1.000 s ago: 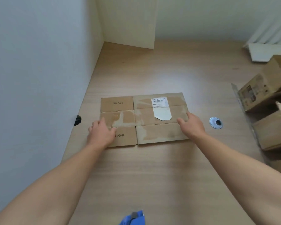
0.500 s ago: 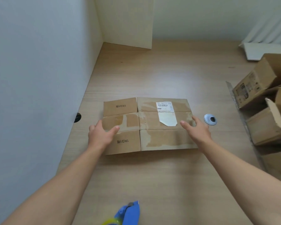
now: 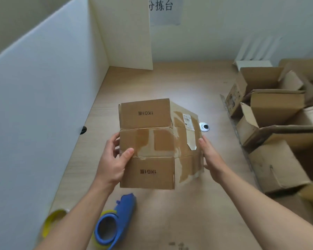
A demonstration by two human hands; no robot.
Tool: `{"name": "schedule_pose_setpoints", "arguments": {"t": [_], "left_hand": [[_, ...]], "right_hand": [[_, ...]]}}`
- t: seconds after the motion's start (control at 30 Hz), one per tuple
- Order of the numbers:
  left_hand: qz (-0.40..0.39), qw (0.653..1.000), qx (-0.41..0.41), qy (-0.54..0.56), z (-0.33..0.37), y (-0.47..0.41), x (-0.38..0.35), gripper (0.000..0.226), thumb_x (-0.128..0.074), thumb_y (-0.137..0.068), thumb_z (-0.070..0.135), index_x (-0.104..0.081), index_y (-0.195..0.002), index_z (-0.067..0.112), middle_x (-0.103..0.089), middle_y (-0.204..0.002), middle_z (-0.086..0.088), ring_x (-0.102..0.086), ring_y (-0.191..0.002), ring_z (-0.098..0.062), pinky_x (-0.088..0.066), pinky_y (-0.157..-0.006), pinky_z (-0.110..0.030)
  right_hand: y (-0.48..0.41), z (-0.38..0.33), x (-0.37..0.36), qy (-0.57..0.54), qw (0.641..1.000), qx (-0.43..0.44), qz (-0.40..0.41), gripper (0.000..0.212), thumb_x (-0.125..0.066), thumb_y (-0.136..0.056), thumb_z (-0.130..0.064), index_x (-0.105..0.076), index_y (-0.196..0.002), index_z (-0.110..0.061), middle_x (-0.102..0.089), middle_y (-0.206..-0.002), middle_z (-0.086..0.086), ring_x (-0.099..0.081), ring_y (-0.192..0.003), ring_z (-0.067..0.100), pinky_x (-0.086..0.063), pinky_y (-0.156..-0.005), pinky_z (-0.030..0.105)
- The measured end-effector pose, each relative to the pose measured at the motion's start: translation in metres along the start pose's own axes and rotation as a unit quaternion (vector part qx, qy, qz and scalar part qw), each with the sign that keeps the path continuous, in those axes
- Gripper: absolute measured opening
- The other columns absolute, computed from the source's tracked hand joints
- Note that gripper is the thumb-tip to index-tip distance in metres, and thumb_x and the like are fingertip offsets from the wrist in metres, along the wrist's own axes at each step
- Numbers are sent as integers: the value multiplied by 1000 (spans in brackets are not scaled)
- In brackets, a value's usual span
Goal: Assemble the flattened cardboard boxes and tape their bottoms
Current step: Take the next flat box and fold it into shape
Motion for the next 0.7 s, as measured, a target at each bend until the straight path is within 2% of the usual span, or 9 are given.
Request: {"name": "schedule_pose_setpoints", "arguments": {"t": [0.1,0.17,0.23,0.3,0.37,0.4,0.5,0.6,0.7], "left_hand": [[-27,998,-45,-43,4,44,-8,78,-73,-83,31,-31,-143,59,-56,-127,25,-60,-115,-5,-54,-85,-20],[-52,993,-64,-80,-2,71,-15,84,-74,-83,25,-28,-144,61,-55,-129,27,-58,-117,-4,-51,-89,-16],[-51,992,-62,-97,-14,98,-20,83,-76,-83,21,-32,-143,60,-56,-130,24,-57,-120,-5,-51,-93,-19],[-46,992,-49,-105,-27,121,-24,76,-80,-81,23,-42,-141,48,-58,-127,14,-58,-118,-10,-53,-94,-28],[-63,988,-56,-130,-32,144,-32,67,-78,-75,43,-49,-135,37,-58,-122,13,-59,-116,-12,-53,-94,-36],[-76,986,-65,-137,-31,154,-37,66,-75,-74,50,-51,-134,36,-57,-123,16,-58,-117,-12,-52,-94,-38],[-78,984,-67,-143,-28,175,-49,66,-72,-78,50,-47,-138,41,-52,-129,23,-56,-121,-10,-50,-96,-37],[-71,985,-75,-139,-18,184,-56,70,-72,-79,43,-41,-141,50,-48,-134,25,-52,-125,-7,-48,-96,-34],[-99,979,-99,-149,-1,189,-64,76,-70,-74,48,-37,-142,53,-42,-140,25,-47,-131,-6,-47,-98,-32]], "right_hand": [[35,-2,9,-57,998,-7,-4,53,-44,-72,-89,-40,-121,-68,-56,-129,-25,-51,-123,12,-35,-99,46],[53,0,16,-91,996,-6,1,65,-45,-63,-95,-40,-121,-65,-55,-124,-18,-51,-121,22,-37,-101,57],[70,7,21,-89,996,4,-8,80,-45,-63,-96,-34,-134,-61,-54,-123,-17,-51,-124,25,-37,-104,61],[85,15,24,-73,997,14,-29,91,-45,-57,-100,-28,-139,-64,-51,-130,-16,-49,-127,24,-37,-106,62],[99,24,27,-74,996,18,-49,91,-47,-56,-100,-26,-139,-69,-44,-141,-13,-47,-129,23,-45,-100,58],[106,28,28,-72,996,22,-57,88,-49,-60,-97,-24,-139,-69,-39,-146,-14,-46,-129,22,-51,-92,50],[126,39,28,-14,997,41,-66,79,-55,-76,-83,-17,-143,-68,-30,-149,-16,-49,-122,12,-55,-68,24],[140,48,30,21,995,64,-71,80,-60,-76,-76,-15,-142,-69,-28,-145,-19,-53,-114,-2,-58,-67,22],[148,41,33,4,994,75,-80,78,-56,-72,-84,-16,-137,-74,-26,-151,-17,-48,-124,1,-58,-70,23]]}}
Point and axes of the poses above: each hand's wrist, its own y-axis away from the middle knuckle, its own x-axis out of the back of the hand, z = x × y, the point moved 6 cm from there along -y, towards the middle knuckle
